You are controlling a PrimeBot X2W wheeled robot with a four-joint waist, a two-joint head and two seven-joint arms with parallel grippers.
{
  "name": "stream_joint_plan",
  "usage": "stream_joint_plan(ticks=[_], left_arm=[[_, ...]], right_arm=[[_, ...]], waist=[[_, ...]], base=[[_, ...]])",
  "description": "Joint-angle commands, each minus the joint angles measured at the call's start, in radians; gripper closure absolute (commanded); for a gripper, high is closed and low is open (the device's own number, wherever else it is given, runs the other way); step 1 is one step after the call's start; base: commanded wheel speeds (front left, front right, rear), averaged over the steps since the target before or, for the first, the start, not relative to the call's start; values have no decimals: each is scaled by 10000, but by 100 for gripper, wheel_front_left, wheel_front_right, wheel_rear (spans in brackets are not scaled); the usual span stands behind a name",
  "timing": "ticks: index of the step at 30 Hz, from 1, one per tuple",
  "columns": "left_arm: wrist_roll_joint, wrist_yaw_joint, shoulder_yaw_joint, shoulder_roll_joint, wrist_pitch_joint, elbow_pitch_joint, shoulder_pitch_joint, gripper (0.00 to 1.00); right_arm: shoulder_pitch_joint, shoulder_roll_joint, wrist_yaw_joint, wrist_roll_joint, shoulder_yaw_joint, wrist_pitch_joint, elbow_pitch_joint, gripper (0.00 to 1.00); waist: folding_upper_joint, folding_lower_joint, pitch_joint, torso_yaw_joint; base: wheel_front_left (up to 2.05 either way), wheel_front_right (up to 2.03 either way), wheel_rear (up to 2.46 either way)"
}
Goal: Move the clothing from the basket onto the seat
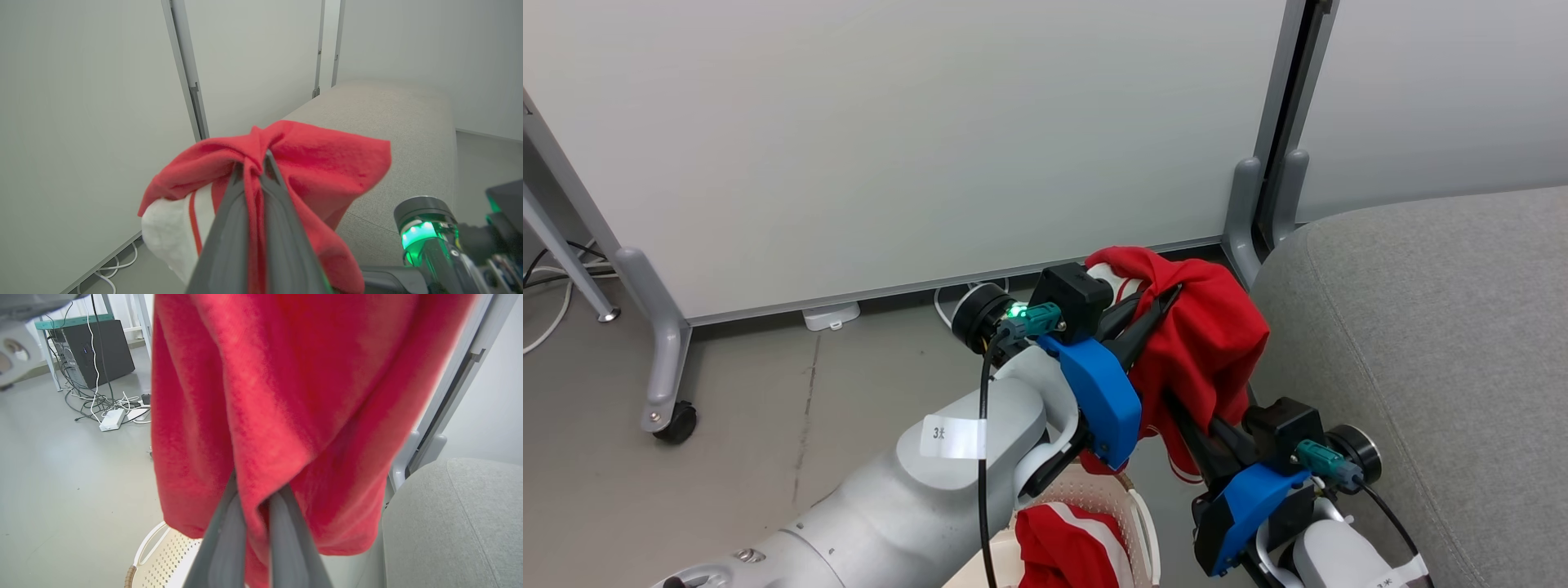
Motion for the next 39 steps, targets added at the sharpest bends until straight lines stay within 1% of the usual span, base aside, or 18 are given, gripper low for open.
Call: stream_joint_plan(ticks=[1,2,3,4,5,7,11,16,20,24,28,29,30,31,32,33,39], left_arm=[[5,62,-36,1,-54,17,94,100],[-1,69,-36,1,-54,21,98,84],[2,71,-36,1,-54,23,98,56],[10,82,-15,1,-54,19,102,24],[50,95,45,1,-52,-14,103,0],[43,128,284,1,-52,-144,195,0],[418,242,798,7,-51,-334,567,0],[1340,341,1870,10,-51,-594,1352,0],[2411,328,2809,290,-51,-1063,2250,0],[3488,197,3950,631,-50,-1841,3363,0],[4541,25,4989,841,-44,-2625,4405,0],[4998,-62,5495,924,-42,-2928,4966,0],[5184,-101,5716,959,-42,-3023,5233,0],[5184,-101,5716,959,-42,-3023,5233,0],[5505,-184,6126,981,-42,-3168,5659,0],[5505,-184,6126,981,-42,-3168,5659,0],[6278,-400,7189,981,-42,-3674,6672,0]], right_arm=[[-153,-80,1,8,-9,-41,24,100],[-151,-80,1,6,-19,-40,24,100],[-145,-74,1,-2,-28,-37,15,100],[-132,-70,1,-15,-37,-38,-2,100],[-117,-69,1,-30,-54,-44,-17,100],[-90,-74,1,-54,-91,-58,-52,100],[-63,-88,1,-77,-168,-90,-134,100],[54,-113,3,-156,-377,-133,-309,100],[266,-81,1,-178,-643,-117,-422,100],[358,-46,1,-230,-865,-86,-572,100],[418,-47,1,-158,-967,-53,-671,100],[440,-58,1,-172,-1003,-22,-712,100],[459,-62,1,-188,-1013,-8,-739,100],[459,-62,1,-188,-1013,-8,-739,100],[457,-76,1,-210,-1025,19,-782,100],[457,-76,1,-210,-1025,19,-782,100],[558,-75,3,-209,-1066,87,-955,100]], waist=[[0,0,-1,-3],[0,0,-3,-6],[0,0,-6,-10],[0,0,-6,-12],[0,0,-3,-9],[0,0,4,5],[0,0,35,34],[0,0,123,190],[0,0,178,361],[0,0,232,504],[0,0,282,611],[0,0,287,635],[0,0,286,641],[0,0,286,641],[0,0,284,644],[0,0,284,644],[0,0,283,600]], base=[[0,0,0],[0,0,0],[0,0,0],[0,0,0],[0,0,0],[0,0,0],[0,0,0],[0,0,0],[0,0,0],[0,0,0],[0,0,0],[0,0,0],[0,0,0],[0,0,0],[0,0,0],[0,0,0],[0,0,0]])
